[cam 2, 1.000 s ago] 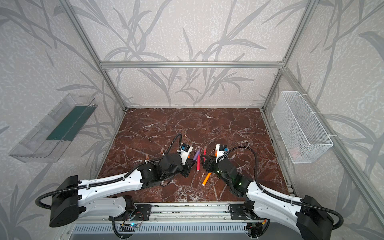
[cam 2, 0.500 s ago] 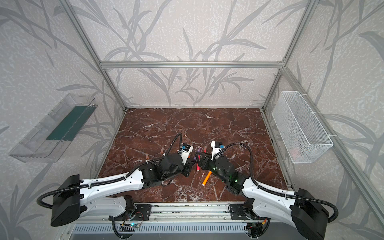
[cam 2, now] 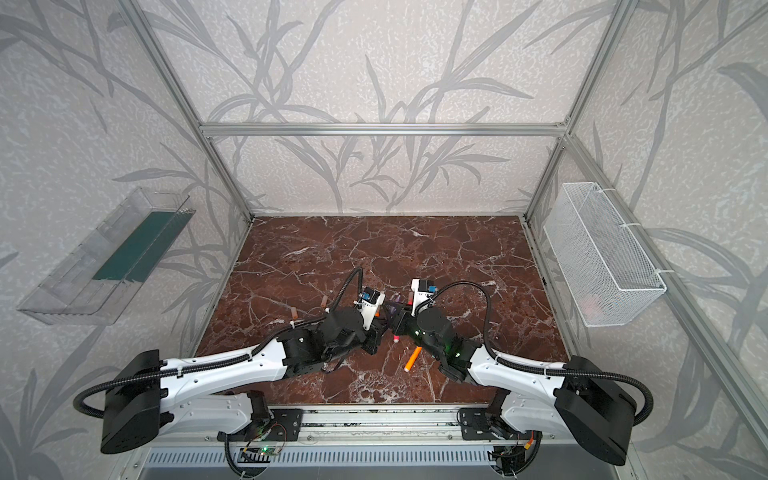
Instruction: Insert the pens into the pen caps
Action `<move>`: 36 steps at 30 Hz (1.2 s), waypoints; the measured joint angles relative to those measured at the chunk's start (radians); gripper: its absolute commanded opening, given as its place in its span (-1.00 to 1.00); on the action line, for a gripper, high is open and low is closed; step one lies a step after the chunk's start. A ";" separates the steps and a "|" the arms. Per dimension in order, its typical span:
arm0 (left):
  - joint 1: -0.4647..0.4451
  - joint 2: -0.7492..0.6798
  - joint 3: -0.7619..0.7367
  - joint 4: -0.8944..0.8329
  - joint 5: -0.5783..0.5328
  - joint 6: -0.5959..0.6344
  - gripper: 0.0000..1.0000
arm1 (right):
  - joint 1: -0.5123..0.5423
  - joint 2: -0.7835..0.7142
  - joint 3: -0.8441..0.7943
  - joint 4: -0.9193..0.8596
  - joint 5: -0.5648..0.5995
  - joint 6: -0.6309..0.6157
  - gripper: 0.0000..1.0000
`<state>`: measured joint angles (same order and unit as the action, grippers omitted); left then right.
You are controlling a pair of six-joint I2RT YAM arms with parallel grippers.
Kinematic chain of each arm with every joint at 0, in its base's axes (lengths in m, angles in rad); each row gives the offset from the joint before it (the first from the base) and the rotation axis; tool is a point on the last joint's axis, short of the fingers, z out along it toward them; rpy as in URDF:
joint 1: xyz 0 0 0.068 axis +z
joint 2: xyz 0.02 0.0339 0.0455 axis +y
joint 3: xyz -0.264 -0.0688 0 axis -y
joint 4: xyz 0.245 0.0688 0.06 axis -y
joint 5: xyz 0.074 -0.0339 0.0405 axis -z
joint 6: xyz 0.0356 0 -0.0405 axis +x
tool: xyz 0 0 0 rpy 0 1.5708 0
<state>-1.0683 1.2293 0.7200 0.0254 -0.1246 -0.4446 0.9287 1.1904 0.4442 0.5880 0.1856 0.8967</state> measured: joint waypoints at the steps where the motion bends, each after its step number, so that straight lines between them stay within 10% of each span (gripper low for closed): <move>1: 0.000 -0.004 -0.003 0.003 0.003 0.000 -0.81 | 0.000 0.005 0.000 0.002 0.000 0.003 -0.55; 9: 0.003 -0.018 -0.017 0.016 0.010 0.007 -0.60 | 0.003 0.008 0.007 0.027 0.001 0.040 -1.00; 26: 0.003 -0.029 -0.074 0.062 -0.008 0.010 -0.21 | 0.059 0.121 -0.016 0.284 0.018 0.167 -1.00; 34: 0.011 -0.065 -0.120 0.061 -0.030 0.024 -0.70 | 0.119 0.182 -0.005 0.361 0.031 0.195 -1.00; 36: 0.020 -0.084 -0.124 0.055 -0.036 0.032 -0.86 | 0.124 0.193 0.006 0.369 0.029 0.195 -0.73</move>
<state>-1.0485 1.1450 0.5957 0.0807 -0.1608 -0.4126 1.0531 1.3830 0.4500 0.9569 0.2142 1.0920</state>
